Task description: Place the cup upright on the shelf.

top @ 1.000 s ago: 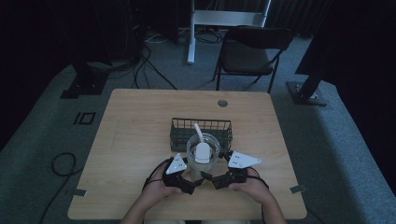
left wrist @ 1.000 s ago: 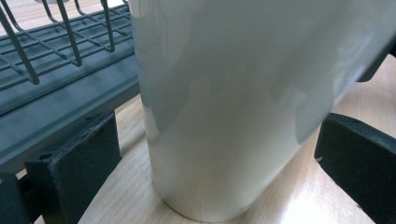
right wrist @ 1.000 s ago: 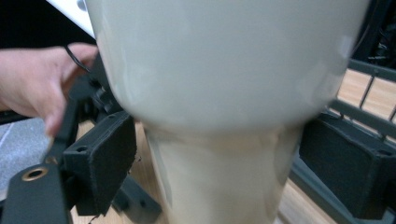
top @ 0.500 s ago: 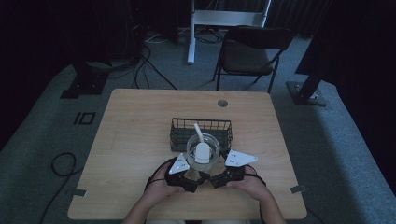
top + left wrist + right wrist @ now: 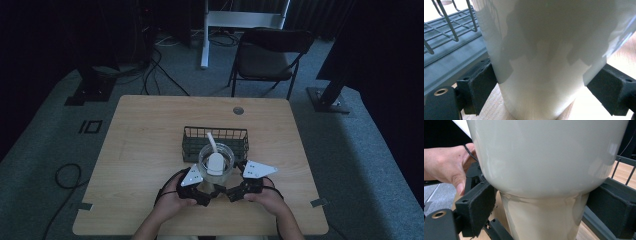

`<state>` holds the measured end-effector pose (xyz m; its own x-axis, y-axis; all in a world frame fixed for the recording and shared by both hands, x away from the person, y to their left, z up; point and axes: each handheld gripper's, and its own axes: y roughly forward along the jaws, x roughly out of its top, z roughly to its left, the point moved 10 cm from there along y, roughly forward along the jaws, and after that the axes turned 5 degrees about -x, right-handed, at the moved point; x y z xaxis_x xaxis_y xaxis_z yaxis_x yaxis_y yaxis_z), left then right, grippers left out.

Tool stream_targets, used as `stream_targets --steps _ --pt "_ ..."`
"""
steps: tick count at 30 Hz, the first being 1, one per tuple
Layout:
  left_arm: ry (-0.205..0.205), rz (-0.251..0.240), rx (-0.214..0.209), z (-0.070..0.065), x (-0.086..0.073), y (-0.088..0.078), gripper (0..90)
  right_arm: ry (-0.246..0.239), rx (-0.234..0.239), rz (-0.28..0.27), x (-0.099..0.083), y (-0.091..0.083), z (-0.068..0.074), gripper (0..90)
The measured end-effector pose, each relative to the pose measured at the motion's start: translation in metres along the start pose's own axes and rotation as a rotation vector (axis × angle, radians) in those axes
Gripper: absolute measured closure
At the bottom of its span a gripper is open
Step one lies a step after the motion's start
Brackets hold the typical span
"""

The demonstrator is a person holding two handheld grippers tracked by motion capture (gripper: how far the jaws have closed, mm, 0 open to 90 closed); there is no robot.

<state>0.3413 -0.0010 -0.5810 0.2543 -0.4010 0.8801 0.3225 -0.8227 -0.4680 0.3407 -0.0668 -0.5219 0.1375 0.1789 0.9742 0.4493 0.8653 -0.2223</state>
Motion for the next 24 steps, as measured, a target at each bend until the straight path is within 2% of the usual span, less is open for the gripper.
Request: stream_targets --steps 5,10,12,15,19,21,24 --pt "0.021 0.015 -0.003 0.0 0.001 0.0 12.0 -0.004 -0.001 0.0 -0.002 -0.002 -0.001 10.3" --pt "0.034 0.014 -0.004 0.0 0.004 -0.003 11.9 -0.03 -0.006 0.011 -0.003 -0.003 -0.001 12.0" --pt "0.064 0.023 -0.001 0.0 0.008 -0.005 11.9 -0.021 0.001 0.007 -0.003 -0.003 -0.002 12.0" --pt "0.087 0.026 -0.004 0.0 0.011 -0.007 11.8 -0.02 0.0 0.005 -0.003 -0.004 -0.002 12.0" --pt "0.094 0.023 -0.017 0.0 0.012 -0.009 11.7 -0.012 0.005 0.002 -0.003 -0.003 -0.001 11.9" --pt "0.093 0.006 -0.027 -0.001 0.016 -0.011 11.5 -0.017 0.009 0.002 -0.002 -0.003 0.0 11.7" --pt "0.09 -0.007 -0.038 -0.004 0.02 -0.012 10.9 0.001 0.025 -0.012 0.0 -0.002 0.0 11.2"
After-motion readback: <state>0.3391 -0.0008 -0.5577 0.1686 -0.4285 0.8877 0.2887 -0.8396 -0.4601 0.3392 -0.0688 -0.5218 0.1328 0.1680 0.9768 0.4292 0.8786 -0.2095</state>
